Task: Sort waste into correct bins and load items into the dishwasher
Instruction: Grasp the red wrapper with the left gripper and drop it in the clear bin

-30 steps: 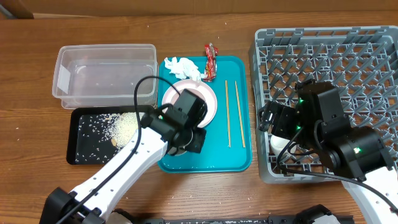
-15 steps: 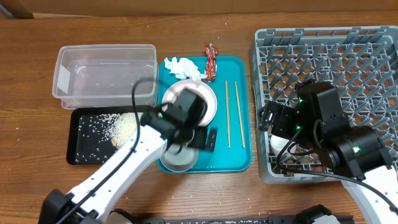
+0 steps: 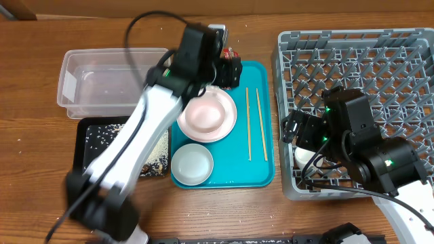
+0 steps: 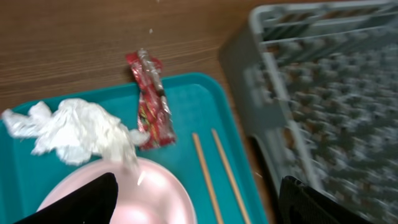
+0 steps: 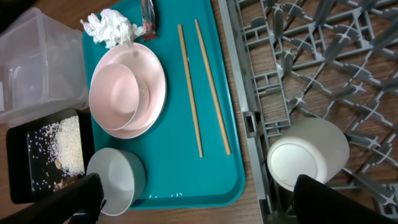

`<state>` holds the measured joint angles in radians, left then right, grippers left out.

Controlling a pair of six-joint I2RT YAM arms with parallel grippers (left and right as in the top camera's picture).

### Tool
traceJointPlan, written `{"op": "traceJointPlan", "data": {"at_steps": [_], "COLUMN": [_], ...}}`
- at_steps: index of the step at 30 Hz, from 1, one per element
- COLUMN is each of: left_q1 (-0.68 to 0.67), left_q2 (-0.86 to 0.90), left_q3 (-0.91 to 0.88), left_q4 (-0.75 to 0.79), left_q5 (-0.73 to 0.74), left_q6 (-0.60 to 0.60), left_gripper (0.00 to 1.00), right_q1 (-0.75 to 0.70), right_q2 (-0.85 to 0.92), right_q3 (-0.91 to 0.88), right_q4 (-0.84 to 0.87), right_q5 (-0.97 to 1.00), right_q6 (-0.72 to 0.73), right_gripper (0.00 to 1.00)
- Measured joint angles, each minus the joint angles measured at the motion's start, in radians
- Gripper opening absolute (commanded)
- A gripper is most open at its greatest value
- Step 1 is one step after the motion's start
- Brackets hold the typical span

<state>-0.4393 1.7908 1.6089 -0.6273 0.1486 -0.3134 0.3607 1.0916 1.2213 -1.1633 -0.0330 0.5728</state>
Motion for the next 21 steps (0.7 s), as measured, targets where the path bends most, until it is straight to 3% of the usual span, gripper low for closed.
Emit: {"op": "traceJointPlan", "data": {"at_steps": [5, 9, 13, 16, 21], "left_q1": [0.011, 0.007, 0.007, 0.007, 0.007], "left_q2": [0.306, 0.446, 0.530, 0.574, 0.583], "left_q3": [0.159, 0.209, 0.217, 0.218, 0.237], "left_q4": [0.016, 0.076, 0.153, 0.166, 0.152], "left_q5": [0.002, -0.007, -0.008, -0.011, 0.025], "left_q6": [0.027, 0.032, 0.040, 0.037, 0.029], "left_gripper": [0.83, 0.79, 0.46, 0.07, 0.04], "right_q1": [0.000, 0.000, 0.000, 0.000, 0.000], "right_q2": [0.000, 0.000, 0.004, 0.021, 0.061], "right_q3": [0.000, 0.000, 0.000, 0.000, 0.000], "right_q4": [0.000, -0.001, -0.001, -0.006, -0.025], "right_q5": [0.000, 0.000, 0.000, -0.001, -0.001], "right_q6": [0.000, 0.000, 0.000, 0.001, 0.000], "right_gripper": [1.00, 1.00, 1.00, 1.00, 1.00]}}
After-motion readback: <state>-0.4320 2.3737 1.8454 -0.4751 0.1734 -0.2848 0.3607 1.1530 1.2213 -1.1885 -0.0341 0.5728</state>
